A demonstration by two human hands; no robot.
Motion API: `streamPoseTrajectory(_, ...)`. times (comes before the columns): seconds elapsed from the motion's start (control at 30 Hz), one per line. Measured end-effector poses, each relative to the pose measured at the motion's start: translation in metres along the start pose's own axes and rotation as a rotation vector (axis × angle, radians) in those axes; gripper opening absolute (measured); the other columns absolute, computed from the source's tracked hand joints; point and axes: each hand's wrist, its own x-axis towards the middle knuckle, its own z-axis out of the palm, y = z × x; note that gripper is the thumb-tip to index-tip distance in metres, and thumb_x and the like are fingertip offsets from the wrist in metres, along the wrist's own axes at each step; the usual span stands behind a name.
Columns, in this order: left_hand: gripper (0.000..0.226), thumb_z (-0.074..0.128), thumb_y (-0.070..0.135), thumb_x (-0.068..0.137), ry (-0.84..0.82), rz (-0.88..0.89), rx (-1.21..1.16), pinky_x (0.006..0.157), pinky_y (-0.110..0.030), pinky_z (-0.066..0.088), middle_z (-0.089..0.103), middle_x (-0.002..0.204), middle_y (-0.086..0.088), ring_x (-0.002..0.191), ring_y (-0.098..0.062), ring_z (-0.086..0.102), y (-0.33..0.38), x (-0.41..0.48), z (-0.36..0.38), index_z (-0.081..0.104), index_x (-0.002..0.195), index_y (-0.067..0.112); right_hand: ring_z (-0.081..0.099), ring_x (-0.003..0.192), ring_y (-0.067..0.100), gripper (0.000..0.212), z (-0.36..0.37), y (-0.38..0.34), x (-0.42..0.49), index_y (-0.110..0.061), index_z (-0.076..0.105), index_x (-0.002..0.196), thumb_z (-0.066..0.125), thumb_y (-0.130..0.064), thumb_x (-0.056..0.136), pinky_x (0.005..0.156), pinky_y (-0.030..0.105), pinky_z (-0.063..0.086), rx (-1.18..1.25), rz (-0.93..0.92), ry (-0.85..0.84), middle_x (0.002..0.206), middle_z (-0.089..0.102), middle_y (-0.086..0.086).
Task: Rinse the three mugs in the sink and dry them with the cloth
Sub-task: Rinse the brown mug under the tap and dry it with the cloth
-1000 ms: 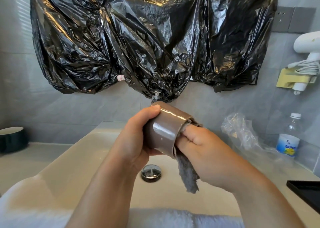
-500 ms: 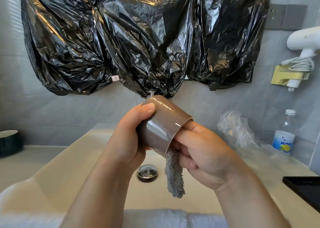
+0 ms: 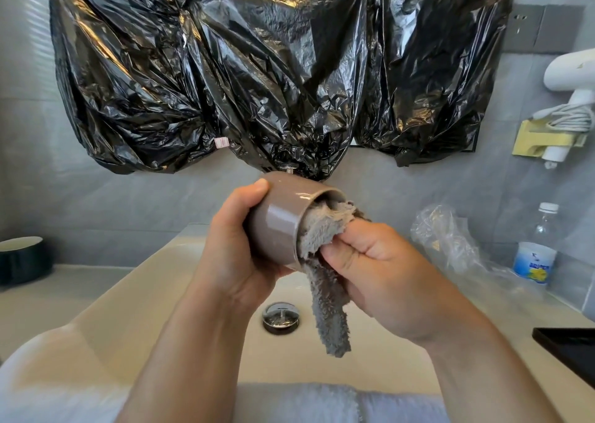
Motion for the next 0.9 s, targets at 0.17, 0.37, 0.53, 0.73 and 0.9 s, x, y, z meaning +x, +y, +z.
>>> streamPoseTrajectory(0.17,0.044,0.071,0.046,0.052,-0.103,0.02,0.302,0.064,-0.035,0.049,0.067,0.078,-0.007,0.071,-0.022,0.065,-0.005,-0.003,0.005,0.071,0.086,0.018,0.067,0.081,0.001,0.022,0.0,0.012,0.002,-0.042,0.065,0.11,0.058,-0.038,0.09,0.076,0.027,0.055,-0.222,0.13,-0.001,0.087,0.074,-0.018)
streamPoseTrajectory(0.37,0.018,0.067,0.04,0.064,-0.024,-0.066,0.175,0.053,-0.035,0.056,0.071,0.068,-0.003,0.06,-0.021,0.069,-0.013,-0.001,0.007,0.076,0.061,0.024,0.059,0.058,-0.003,0.021,-0.009,0.008,0.004,-0.025,0.068,0.108,0.059,-0.016,0.091,0.055,0.009,0.045,-0.086,0.069,-0.043,0.073,0.068,-0.018)
streamPoseTrajectory(0.53,0.024,0.069,0.044,0.064,0.084,-0.034,0.062,0.053,-0.041,0.057,0.072,0.072,-0.006,0.061,-0.024,0.071,-0.016,0.003,0.011,0.077,0.071,0.021,0.041,0.047,0.016,0.023,-0.02,0.01,0.004,-0.026,0.075,0.095,0.058,-0.022,0.08,0.038,0.021,0.031,0.053,0.037,0.091,0.073,0.067,0.006)
streamPoseTrajectory(0.73,0.041,0.072,0.048,0.076,0.296,0.043,-0.056,0.066,-0.046,0.061,0.079,0.092,-0.007,0.078,-0.024,0.076,-0.008,0.008,0.001,0.075,0.103,0.017,0.071,0.082,0.021,0.029,-0.02,0.007,0.006,-0.027,0.075,0.104,0.058,-0.019,0.082,0.067,0.032,0.054,0.235,-0.103,0.088,0.096,0.076,0.01)
streamPoseTrajectory(0.9,0.067,0.07,0.054,0.069,0.24,0.083,0.028,0.069,-0.037,0.058,0.077,0.103,-0.011,0.094,-0.027,0.071,-0.011,0.002,0.015,0.068,0.12,0.01,0.057,0.07,0.031,0.025,-0.005,0.012,0.011,-0.007,0.073,0.085,0.067,-0.032,0.08,0.058,0.048,0.043,0.199,-0.158,0.304,0.077,0.061,0.032)
